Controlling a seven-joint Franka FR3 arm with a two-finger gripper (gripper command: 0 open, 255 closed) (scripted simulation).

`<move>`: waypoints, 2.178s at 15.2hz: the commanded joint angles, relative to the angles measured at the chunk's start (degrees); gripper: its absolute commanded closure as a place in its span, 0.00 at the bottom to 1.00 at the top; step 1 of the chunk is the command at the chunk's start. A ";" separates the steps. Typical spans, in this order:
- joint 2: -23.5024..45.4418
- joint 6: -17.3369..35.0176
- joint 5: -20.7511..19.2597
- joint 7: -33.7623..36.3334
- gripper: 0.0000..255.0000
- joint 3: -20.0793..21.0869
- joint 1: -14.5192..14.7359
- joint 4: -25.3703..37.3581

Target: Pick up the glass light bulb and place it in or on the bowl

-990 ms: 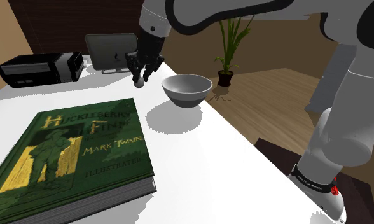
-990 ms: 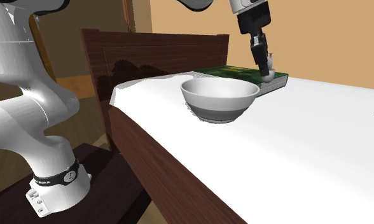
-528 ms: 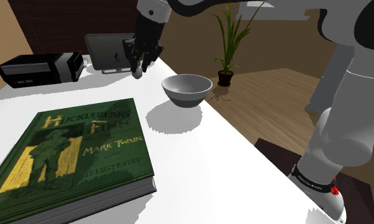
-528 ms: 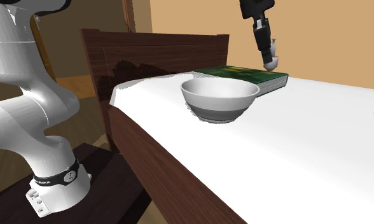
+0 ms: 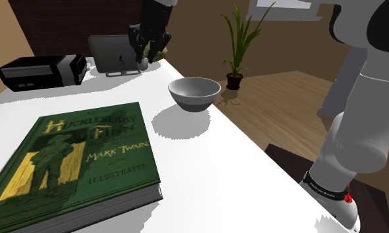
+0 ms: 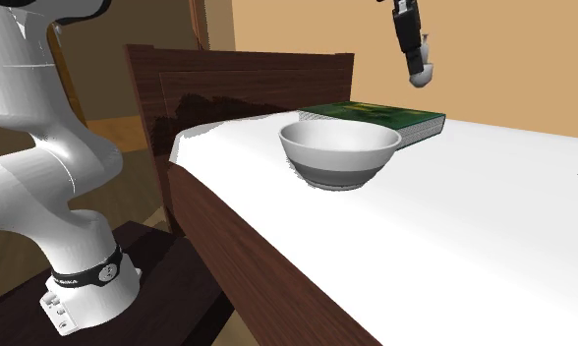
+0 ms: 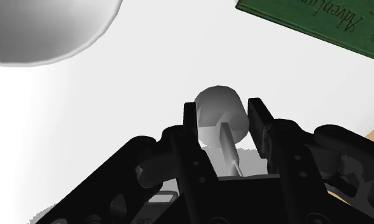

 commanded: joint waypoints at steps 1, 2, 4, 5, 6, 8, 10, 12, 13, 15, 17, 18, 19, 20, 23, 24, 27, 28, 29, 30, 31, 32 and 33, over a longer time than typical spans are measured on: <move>-4.17 0.89 2.55 -2.05 1.00 -0.71 -1.32 -4.64; -6.76 1.54 4.08 -3.39 1.00 -1.29 -1.97 -7.64; -11.70 2.48 6.90 -6.08 1.00 -2.70 -2.84 -13.19; -14.06 2.80 8.16 -7.40 1.00 -3.51 -3.10 -15.77; -16.35 3.02 9.30 -8.71 1.00 -4.36 -3.27 -18.23; -20.76 3.22 11.28 -11.24 1.00 -6.15 -3.43 -22.83; -24.97 3.13 12.83 -13.63 1.00 -8.03 -3.40 -27.07; -29.01 2.79 13.99 -15.89 1.00 -9.92 -3.32 -30.99; -30.11 2.66 14.24 -16.49 1.00 -10.48 -3.27 -32.03; -30.43 4.16 14.40 -16.65 1.00 -10.42 -3.15 -33.85; -30.70 5.66 14.57 -16.81 1.00 -10.35 -3.06 -35.62; -30.82 6.40 14.66 -16.89 1.00 -10.31 -3.02 -36.49; -30.92 7.15 14.75 -16.97 1.00 -10.26 -2.97 -37.34; -31.01 7.91 14.84 -17.05 1.00 -10.21 -2.93 -38.19; -31.22 10.17 15.10 -17.28 1.00 -10.06 -2.79 -40.65; -31.24 10.67 15.16 -17.34 1.00 -10.03 -2.76 -41.19; -31.25 10.67 15.16 -17.34 1.00 -10.03 -2.76 -41.19; -31.24 10.67 15.16 -17.34 1.00 -10.03 -2.76 -41.19; -31.24 10.67 15.16 -17.34 1.00 -10.03 -2.76 -41.19; -31.24 10.67 15.16 -17.34 1.00 -10.03 -2.76 -41.19; -31.24 10.67 15.16 -17.34 1.00 -10.03 -2.76 -41.19; -31.24 10.67 15.16 -17.34 0.00 -10.03 -2.76 -41.19; -31.24 10.67 15.16 -17.34 0.00 -10.03 -2.76 -41.19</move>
